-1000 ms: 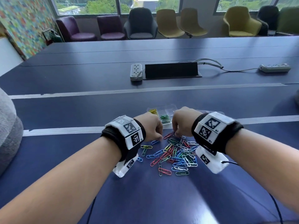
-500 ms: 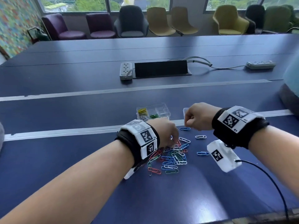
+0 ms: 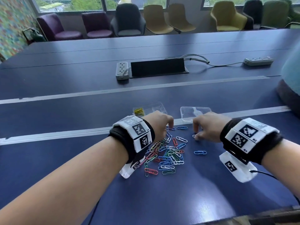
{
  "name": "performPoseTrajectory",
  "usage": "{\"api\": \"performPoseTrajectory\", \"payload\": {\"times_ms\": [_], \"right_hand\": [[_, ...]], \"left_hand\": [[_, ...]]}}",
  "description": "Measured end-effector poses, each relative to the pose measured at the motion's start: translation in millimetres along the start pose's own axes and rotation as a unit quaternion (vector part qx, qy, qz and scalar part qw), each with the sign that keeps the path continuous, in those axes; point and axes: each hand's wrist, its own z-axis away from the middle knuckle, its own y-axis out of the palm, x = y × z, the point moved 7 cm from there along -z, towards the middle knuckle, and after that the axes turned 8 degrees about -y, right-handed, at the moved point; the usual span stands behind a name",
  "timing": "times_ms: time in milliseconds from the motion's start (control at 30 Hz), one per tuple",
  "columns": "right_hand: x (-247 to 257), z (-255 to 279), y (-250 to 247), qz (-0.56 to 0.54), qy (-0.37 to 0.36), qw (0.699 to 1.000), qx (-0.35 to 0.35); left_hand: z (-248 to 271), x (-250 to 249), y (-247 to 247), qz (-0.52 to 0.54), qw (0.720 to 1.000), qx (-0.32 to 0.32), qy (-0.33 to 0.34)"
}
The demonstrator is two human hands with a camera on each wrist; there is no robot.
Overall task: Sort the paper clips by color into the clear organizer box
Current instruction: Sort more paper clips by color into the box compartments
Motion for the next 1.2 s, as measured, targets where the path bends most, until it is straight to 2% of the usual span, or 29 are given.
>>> {"api": "performPoseTrajectory", "payload": {"times_ms": [200,400,633,800,1067,1200], "right_hand": [[0.3,-0.3,2.7,-0.014,0.003,1.000,-0.001],[14.1,-1.4,0.2,-0.041,-0.022,0.997,-0.068],[35.6,-3.5,5.2,-0.011,-0.066,0.997,-0.043],[44.8,-2.9,3.6,0.008,-0.077,0.997,-0.025],[45.8,0.8,10.6,-0.068,-0.060,0.996,-0.012],[55.3,4.4,11.5,-0.063,-0.095,0.993,-0.006]], "left_hand": [[-6.2,-1.6,7.4,-0.014,0.998,0.012,-0.054],[-10.4,-0.3,17.0,-0.078,0.994,0.024,-0.068],[-14.5,1.9,8.4,-0.078,0.994,0.005,-0.076],[-14.1,4.5,13.2,-0.054,0.995,0.018,-0.079],[-10.8,12.9,15.1,-0.056,0.995,0.021,-0.076],[-11.8,17.7,9.0,-0.036,0.996,0.000,-0.078]]}}
